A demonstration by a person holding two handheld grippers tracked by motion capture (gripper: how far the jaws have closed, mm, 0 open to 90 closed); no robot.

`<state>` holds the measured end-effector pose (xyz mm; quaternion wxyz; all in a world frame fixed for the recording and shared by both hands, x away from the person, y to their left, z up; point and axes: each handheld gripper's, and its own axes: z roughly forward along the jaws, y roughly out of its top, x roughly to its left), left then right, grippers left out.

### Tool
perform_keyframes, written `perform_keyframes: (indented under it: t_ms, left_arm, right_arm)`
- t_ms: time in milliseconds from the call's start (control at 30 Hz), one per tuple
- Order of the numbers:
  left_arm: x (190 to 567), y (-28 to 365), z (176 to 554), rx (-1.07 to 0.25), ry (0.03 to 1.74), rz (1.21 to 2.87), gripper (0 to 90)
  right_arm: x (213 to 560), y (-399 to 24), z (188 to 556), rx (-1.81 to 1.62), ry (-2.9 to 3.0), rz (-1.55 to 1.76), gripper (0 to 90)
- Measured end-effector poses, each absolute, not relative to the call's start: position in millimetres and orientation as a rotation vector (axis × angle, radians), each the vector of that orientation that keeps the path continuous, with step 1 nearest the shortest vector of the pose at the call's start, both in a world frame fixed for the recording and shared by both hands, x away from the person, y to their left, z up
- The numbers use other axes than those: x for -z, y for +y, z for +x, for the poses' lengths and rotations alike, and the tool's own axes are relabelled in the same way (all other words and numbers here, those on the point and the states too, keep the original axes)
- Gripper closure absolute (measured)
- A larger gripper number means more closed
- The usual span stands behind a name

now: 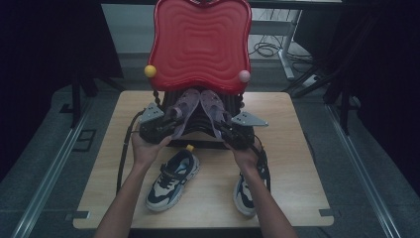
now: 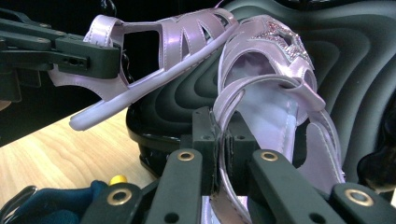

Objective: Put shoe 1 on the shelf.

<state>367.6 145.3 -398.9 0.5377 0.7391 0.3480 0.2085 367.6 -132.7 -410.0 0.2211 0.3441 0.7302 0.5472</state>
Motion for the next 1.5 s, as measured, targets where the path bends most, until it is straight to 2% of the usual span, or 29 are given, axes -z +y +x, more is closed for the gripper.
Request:
perform_keyframes:
  t_ms: [1500]
  left_arm:
    - [421, 119, 407, -0.674, 0.790, 1.718, 84.1]
  right_arm:
    - [426, -90, 402, -1.325, 1.852, 0.928, 85.6]
